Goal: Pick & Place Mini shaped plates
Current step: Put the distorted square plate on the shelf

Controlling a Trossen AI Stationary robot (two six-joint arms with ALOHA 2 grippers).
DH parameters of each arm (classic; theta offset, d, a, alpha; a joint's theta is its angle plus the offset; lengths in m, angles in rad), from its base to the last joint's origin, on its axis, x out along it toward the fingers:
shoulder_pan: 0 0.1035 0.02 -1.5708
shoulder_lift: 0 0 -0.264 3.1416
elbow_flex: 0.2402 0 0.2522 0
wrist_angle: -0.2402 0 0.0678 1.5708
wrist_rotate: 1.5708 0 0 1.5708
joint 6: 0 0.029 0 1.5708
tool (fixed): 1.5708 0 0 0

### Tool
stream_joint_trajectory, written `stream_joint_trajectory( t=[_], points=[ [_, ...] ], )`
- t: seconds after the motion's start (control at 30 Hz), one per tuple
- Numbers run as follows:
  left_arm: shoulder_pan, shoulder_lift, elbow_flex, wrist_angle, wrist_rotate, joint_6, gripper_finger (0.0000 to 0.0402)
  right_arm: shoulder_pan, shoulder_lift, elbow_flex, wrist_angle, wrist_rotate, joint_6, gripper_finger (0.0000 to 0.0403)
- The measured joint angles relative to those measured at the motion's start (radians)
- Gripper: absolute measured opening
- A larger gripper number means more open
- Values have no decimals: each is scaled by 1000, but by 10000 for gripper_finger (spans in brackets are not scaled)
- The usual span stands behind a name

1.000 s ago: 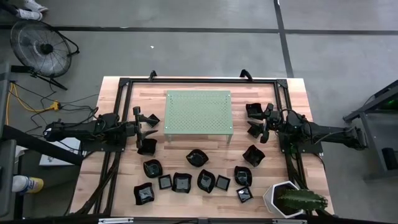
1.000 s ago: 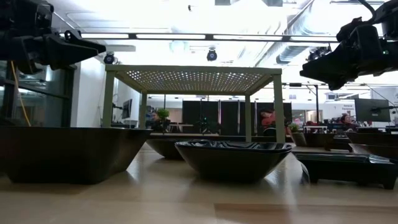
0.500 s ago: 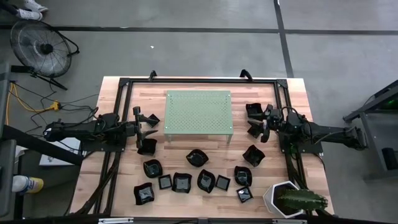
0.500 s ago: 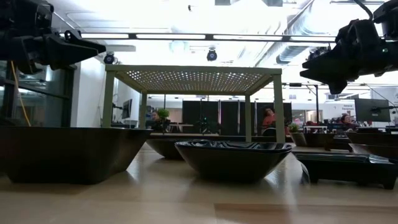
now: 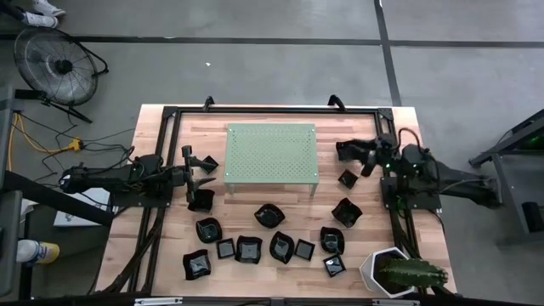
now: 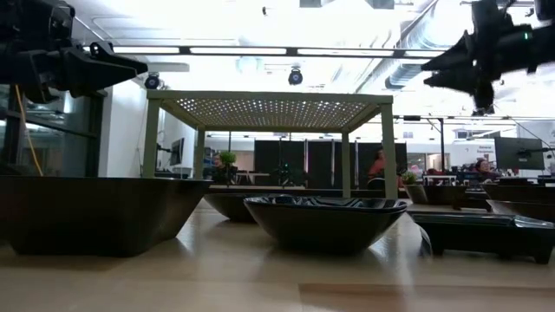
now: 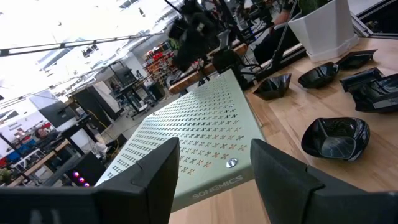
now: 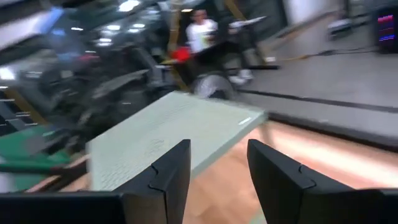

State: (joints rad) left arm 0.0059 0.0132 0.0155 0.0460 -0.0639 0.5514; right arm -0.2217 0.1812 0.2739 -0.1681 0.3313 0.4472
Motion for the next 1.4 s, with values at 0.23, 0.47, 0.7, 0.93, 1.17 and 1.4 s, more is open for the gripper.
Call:
stream_joint_trajectory(
  t=[0.23, 0.47, 0.7, 0.93, 1.17, 1.4],
  points=[
    [0, 0, 0, 0, 0, 0, 193, -92, 188, 327, -426, 82, 99, 154],
    [0, 0, 0, -3, 0, 0, 193, -204, 452, 552, -735, 16, 159, 154],
    [0, 0, 0, -3, 0, 0, 193, -396, 708, 671, -887, -195, 41, 154],
    [0, 0, 0, -3, 0, 0, 193, -543, 849, 679, -922, -280, -25, 154],
    [0, 0, 0, -3, 0, 0, 193, -591, 897, 671, -916, -281, -13, 154],
    [0, 0, 0, -3, 0, 0, 193, -590, 897, 505, -791, -298, 50, 154]
  ],
)
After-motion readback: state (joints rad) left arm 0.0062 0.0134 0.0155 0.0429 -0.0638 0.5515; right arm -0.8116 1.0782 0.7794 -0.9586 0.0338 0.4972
